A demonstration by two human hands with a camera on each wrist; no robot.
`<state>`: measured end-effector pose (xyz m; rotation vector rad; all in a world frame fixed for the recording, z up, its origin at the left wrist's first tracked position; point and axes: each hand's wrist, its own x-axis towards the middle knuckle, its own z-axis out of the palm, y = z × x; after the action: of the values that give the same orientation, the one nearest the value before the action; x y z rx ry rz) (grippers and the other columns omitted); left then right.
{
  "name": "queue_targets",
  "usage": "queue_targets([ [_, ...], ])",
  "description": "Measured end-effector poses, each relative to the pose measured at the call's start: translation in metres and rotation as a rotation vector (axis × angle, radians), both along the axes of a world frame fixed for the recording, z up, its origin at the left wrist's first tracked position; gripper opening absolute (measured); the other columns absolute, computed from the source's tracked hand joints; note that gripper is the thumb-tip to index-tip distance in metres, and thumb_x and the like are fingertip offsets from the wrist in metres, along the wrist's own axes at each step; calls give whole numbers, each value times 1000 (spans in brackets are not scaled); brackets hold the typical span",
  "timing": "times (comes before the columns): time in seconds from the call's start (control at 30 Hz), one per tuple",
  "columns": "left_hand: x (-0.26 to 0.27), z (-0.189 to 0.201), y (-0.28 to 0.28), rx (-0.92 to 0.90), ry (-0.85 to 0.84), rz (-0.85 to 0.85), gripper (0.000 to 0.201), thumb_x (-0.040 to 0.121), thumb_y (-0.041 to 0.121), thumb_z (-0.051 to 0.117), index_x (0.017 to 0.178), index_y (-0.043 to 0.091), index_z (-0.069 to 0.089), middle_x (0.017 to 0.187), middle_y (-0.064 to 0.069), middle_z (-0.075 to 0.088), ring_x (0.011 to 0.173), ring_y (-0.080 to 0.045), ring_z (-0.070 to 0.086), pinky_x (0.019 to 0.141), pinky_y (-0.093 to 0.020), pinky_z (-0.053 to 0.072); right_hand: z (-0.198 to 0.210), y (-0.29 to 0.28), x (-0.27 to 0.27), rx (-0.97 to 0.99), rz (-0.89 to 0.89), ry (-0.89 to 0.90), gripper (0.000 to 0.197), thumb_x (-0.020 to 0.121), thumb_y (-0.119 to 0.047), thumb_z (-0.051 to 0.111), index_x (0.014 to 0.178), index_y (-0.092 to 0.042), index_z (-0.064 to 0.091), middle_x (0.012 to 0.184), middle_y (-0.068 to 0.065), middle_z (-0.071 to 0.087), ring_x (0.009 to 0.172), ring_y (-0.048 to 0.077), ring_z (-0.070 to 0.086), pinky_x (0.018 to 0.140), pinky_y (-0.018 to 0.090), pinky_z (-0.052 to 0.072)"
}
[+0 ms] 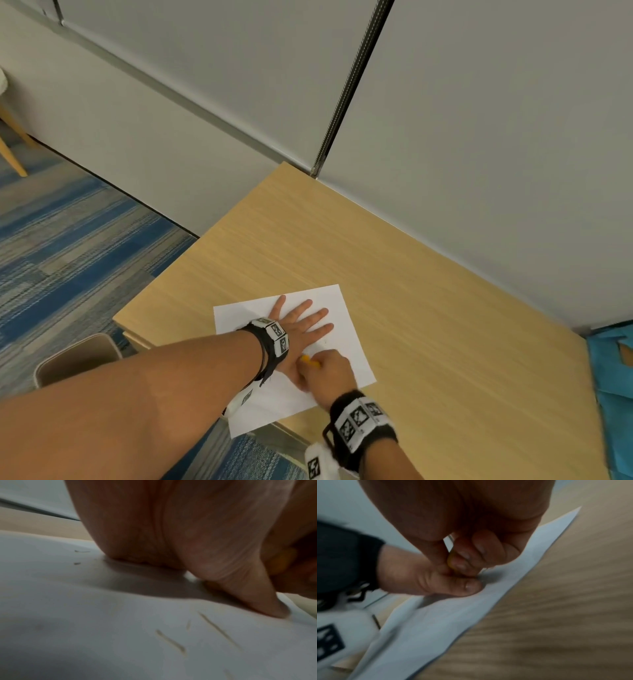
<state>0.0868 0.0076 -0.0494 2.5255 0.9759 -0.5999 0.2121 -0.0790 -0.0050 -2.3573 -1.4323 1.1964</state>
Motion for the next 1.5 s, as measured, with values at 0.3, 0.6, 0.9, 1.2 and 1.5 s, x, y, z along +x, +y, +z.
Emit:
queue_targets([
  [0.3,-1,3,2,-17,9,-18,130,71,92,57,157,41,-27,163,11,-40,151,-27,-36,114,-73,-18,-2,1,21,17,-139,199,36,87,-37,72,63,-14,59,58,3,57,48,18,49,53,27,38],
  [0.6,-7,4,4,-21,11,-160,133,68,88,67,159,45,-20,164,10,-37,150,-27,-37,111,-75,-22,17,-16,34,268,-288,611,28,100,-20,64,76,-9,57,53,6,50,41,18,39,41,21,34],
  [0.9,-11,38,10,-59,152,-438,125,76,60,82,159,51,-11,164,8,-38,148,-31,-39,112,-76,-20,-13,-42,23,309,-752,652,28,100,-22,64,79,-6,56,59,11,52,45,20,47,47,28,45],
  [1.2,-15,29,-10,-122,-125,-41,93,104,57,46,163,20,-16,172,0,-18,159,-23,-15,127,-46,-4,-11,-62,8,248,-994,852,19,103,-21,58,98,-3,64,67,13,70,60,27,67,66,40,62],
  [1.5,-12,6,-24,-35,-91,-34,125,79,84,60,163,30,-17,169,6,-27,154,-24,-30,123,-56,-17,-9,-44,32,202,-687,403,31,100,-25,61,80,-3,54,56,13,61,41,24,53,45,32,50],
])
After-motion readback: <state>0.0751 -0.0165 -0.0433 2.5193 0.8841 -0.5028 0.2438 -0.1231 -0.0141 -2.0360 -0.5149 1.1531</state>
